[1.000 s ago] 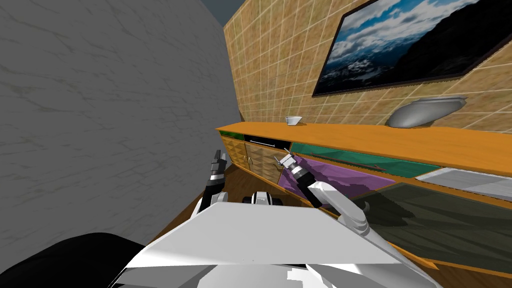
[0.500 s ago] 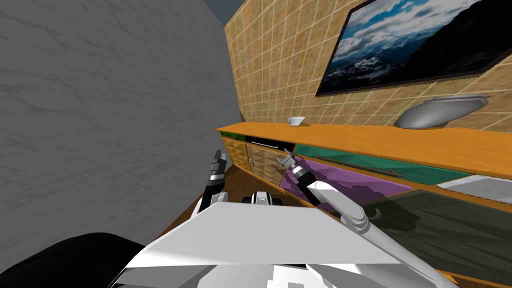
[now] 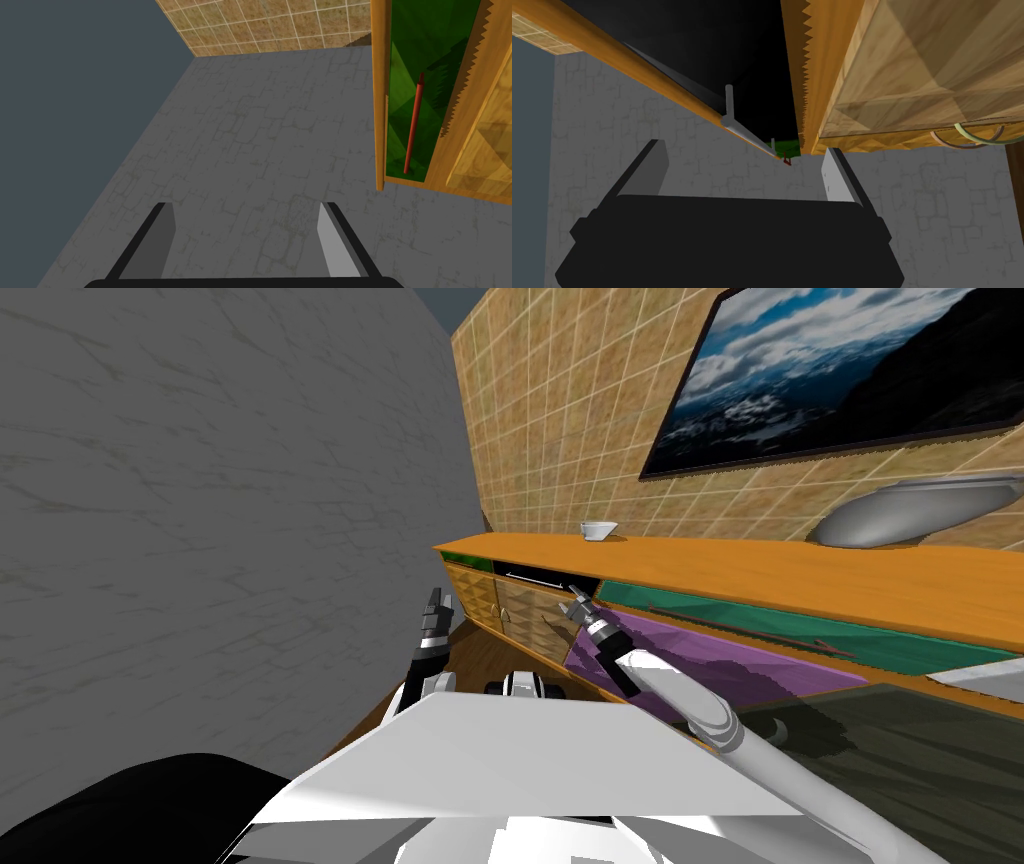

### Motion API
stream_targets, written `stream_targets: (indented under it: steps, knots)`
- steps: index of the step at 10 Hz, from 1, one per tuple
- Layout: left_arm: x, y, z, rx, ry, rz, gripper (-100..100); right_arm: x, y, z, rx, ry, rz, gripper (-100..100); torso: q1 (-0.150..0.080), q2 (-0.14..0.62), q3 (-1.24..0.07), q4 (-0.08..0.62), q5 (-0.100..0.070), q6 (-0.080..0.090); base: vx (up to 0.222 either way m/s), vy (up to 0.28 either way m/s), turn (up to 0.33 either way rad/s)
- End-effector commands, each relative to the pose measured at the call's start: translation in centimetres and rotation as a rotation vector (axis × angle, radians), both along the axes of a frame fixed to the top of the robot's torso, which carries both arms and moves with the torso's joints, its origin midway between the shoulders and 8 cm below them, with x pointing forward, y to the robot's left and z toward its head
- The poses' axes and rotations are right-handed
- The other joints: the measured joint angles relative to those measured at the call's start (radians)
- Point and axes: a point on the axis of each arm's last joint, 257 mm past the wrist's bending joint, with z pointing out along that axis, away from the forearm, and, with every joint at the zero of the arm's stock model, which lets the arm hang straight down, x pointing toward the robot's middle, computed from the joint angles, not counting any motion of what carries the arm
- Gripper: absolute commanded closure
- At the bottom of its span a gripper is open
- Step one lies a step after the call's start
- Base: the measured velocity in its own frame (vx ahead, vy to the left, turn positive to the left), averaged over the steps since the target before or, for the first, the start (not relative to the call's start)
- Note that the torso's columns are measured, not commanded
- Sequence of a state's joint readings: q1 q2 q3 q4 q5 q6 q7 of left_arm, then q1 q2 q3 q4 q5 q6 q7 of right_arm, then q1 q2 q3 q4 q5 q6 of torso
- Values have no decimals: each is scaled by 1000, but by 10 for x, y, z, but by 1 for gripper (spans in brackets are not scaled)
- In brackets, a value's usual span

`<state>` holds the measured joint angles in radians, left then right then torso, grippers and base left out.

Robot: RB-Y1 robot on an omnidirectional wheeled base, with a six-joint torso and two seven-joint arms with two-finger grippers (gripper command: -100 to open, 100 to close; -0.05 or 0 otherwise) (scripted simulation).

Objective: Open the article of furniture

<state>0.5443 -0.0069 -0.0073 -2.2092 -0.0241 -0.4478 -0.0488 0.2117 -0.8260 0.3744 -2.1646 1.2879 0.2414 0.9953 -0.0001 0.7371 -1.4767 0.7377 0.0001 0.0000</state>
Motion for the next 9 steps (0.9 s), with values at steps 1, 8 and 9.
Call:
stream_targets:
  steps: [1, 8, 9]
  knots:
    - [0, 0, 0, 0, 0, 0, 0, 2, -7, 0, -120, -49, -21, -100, -1, 1, 1, 0, 0, 0, 49, 23, 8]
    - [0, 0, 0, 0, 0, 0, 0, 4, -11, 3, -171, -71, -26, 100, -4, 5, 3, 1, -1, 0, 27, 19, 2]
    - [0, 0, 0, 0, 0, 0, 0, 1, -8, 11, -168, -83, -15, 100, -5, 0, 2, -5, -4, 1, -99, 71, -57]
